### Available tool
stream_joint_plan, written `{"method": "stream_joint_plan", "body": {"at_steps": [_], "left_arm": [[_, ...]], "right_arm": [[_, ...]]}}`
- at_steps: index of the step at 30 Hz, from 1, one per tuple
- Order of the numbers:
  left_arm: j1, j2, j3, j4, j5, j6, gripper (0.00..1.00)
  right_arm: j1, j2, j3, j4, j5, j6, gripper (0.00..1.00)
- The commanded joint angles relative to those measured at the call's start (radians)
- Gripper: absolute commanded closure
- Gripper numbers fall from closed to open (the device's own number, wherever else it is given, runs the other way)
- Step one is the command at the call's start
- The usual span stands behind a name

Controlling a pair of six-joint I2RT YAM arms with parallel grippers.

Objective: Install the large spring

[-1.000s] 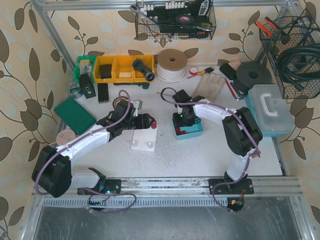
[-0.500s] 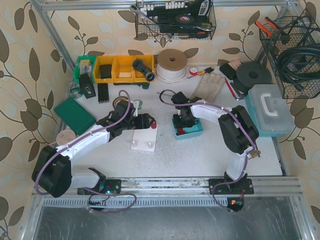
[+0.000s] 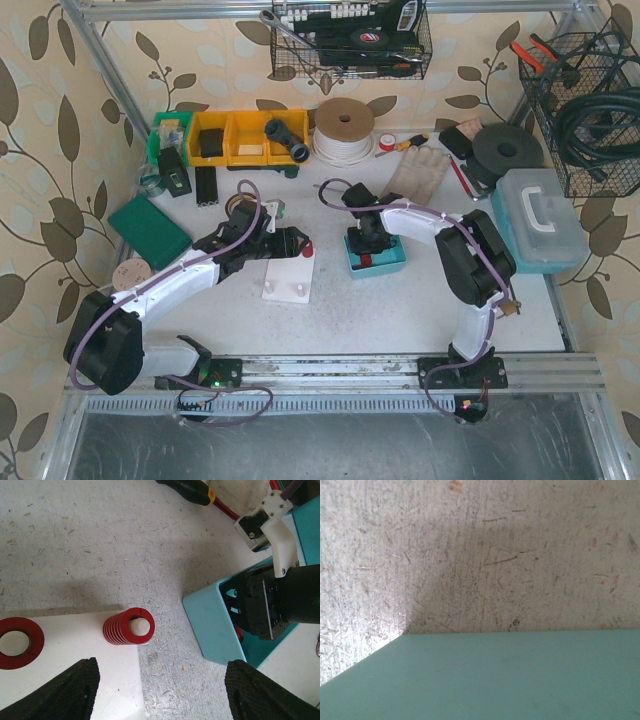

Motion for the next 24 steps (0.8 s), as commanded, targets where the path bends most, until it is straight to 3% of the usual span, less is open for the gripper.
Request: {"method": "stream_joint_plan", "body": {"at_steps": [1, 13, 16, 17, 24], "left_arm": [[0.009, -0.012, -0.007, 0.031, 0.012, -0.004, 0.28], [0.007, -0.015, 0.047, 0.02, 0.133, 0.002, 0.32], [0.006, -0.036, 0.044, 0.097, 0.19, -0.07, 0.32], [-0.012, -0.038, 0.059, 0.154, 0.218, -0.128, 0.32], [-0.15, -0.005, 0.141, 0.231, 0.172, -0.212, 0.31]], "right_arm": [[-0.009, -0.01, 0.016, -0.024, 0.026, 0.009, 0.98], [-0.07, -0.28, -0.017, -0.013, -0.115, 0.101, 1.0], [-0.13, -0.371, -0.085, 0.073, -0.227, 0.186, 1.0], [-0.175, -0.432, -0.154, 0.174, -0.32, 0.281, 1.0], [-0.225, -0.601, -0.273, 0.416, -0.445, 0.58, 1.0]]}}
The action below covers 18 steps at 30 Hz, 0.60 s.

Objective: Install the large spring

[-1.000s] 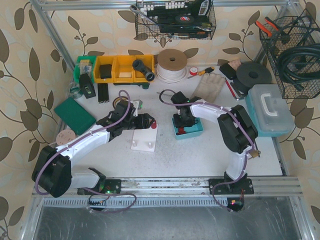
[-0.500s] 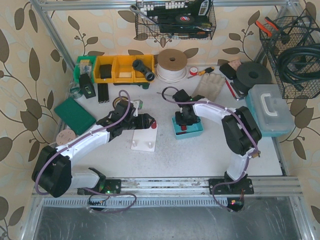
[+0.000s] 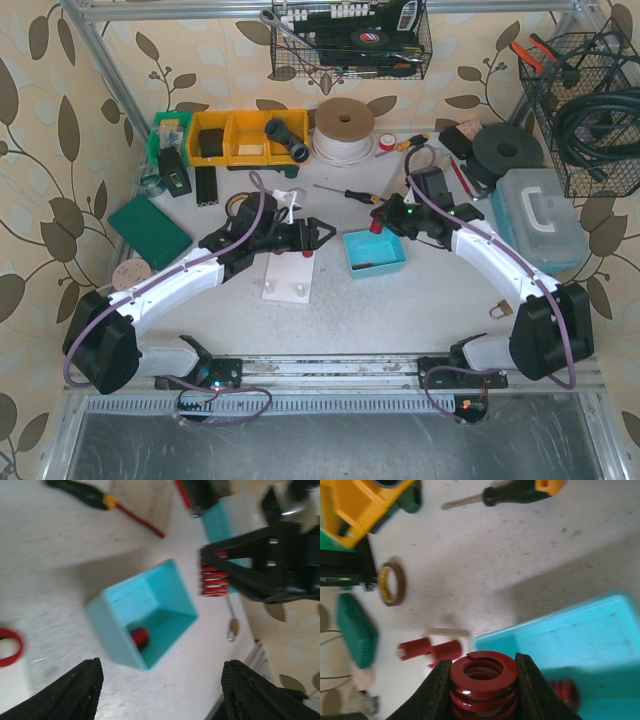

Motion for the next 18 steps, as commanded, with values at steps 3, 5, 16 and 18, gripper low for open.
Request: {"method": "stream_joint_plan", "body": {"at_steps": [3, 5, 16, 18], "left_arm": [[-0.067, 0.002, 0.052, 0.207, 0.014, -0.15, 0.3], [-0.076, 0.02, 0.069, 0.226, 0.02, -0.163, 0.29], [-0.109, 0.124, 0.207, 0.208, 0.009, -0.123, 0.29], [-0.116, 0.147, 0.232, 0.21, 0.01, -0.121, 0.29]], "right_arm": [[-0.012, -0.123, -0.094, 0.305, -0.138, 0.356, 1.0], [-0.014, -0.156, -0.133, 0.379, -0.134, 0.453, 1.0], [-0.016, -0.249, -0.217, 0.528, -0.075, 0.732, 1.0], [-0.015, -0.255, -0.225, 0.54, -0.068, 0.761, 1.0]]}}
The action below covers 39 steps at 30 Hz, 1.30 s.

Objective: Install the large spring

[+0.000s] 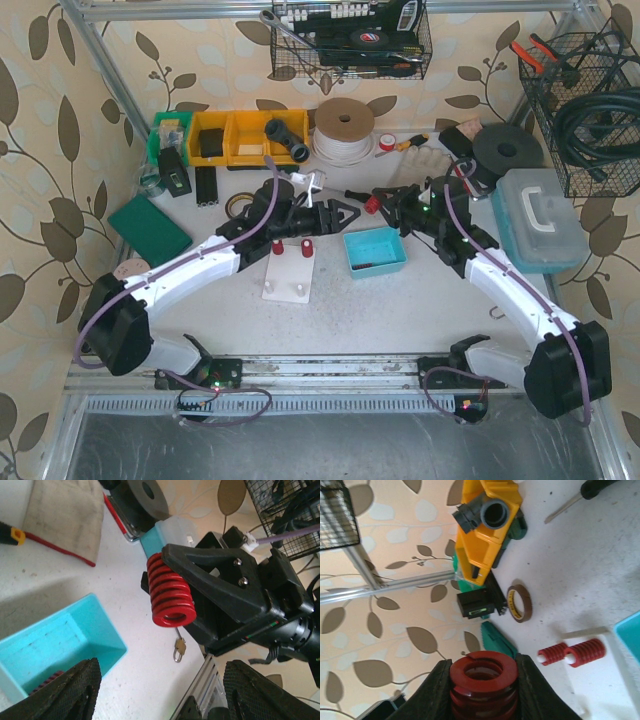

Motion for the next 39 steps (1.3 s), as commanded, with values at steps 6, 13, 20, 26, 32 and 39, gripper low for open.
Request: {"method": "stream_joint_plan", "body": {"at_steps": [6, 13, 20, 26, 32, 39], "left_arm": [[-0.031, 0.109, 0.137, 0.044, 0.009, 0.032, 0.29], [-0.043, 0.176, 0.228, -0.02, 0.006, 0.097, 0.31], [-0.047, 0.2, 0.271, -0.061, -0.027, 0.127, 0.4], [-0.049, 0.218, 0.3, -0.088, -0.033, 0.147, 0.43], [-0.052, 0.227, 0.311, -0.108, -0.04, 0.164, 0.5], [-0.055, 0.234, 0.33, -0.135, -0.053, 0.175, 0.67]], "right_arm": [[0.0, -0.027, -0.027, 0.12, 0.008, 0.168, 1.0], [0.008, -0.047, -0.038, 0.143, 0.018, 0.212, 1.0], [0.013, -0.063, -0.051, 0.14, 0.033, 0.226, 1.0], [0.018, -0.057, -0.05, 0.147, 0.027, 0.231, 1.0], [0.026, -0.06, -0.058, 0.154, 0.037, 0.239, 1.0], [0.031, -0.072, -0.068, 0.148, 0.054, 0.239, 1.0]]}}
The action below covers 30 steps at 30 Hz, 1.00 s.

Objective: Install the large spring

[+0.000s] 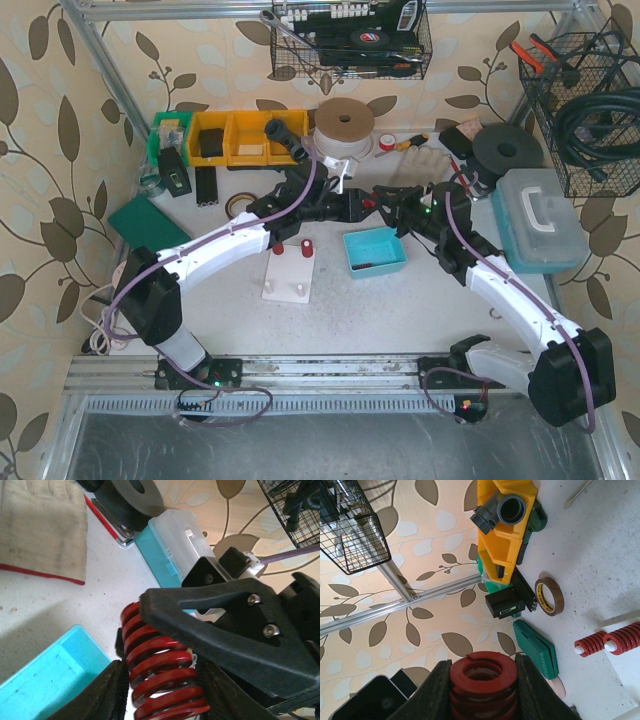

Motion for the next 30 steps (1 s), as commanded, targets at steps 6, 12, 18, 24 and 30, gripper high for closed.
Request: {"method": "stream_joint_plan", "body": {"at_steps": [6, 12, 18, 24, 30], "left_arm": [[-0.007, -0.008, 0.042, -0.048, -0.05, 0.033, 0.89], [-0.007, -0.013, 0.081, -0.135, -0.061, 0.06, 1.0], [-0.005, -0.03, 0.185, -0.375, -0.081, 0.154, 1.0], [0.039, -0.082, 0.247, -0.693, -0.117, 0.233, 1.0], [0.114, -0.067, 0.377, -1.134, -0.158, 0.31, 1.0]], "right_arm": [[0.006, -0.04, -0.026, 0.039, 0.03, 0.02, 1.0], [0.007, -0.045, -0.005, 0.004, 0.032, -0.031, 0.92], [-0.006, -0.053, 0.032, -0.084, 0.005, -0.177, 0.24], [-0.011, 0.002, 0.197, -0.442, -0.047, -0.548, 0.19], [-0.003, 0.071, 0.201, -0.517, -0.073, -0.713, 0.19]]}}
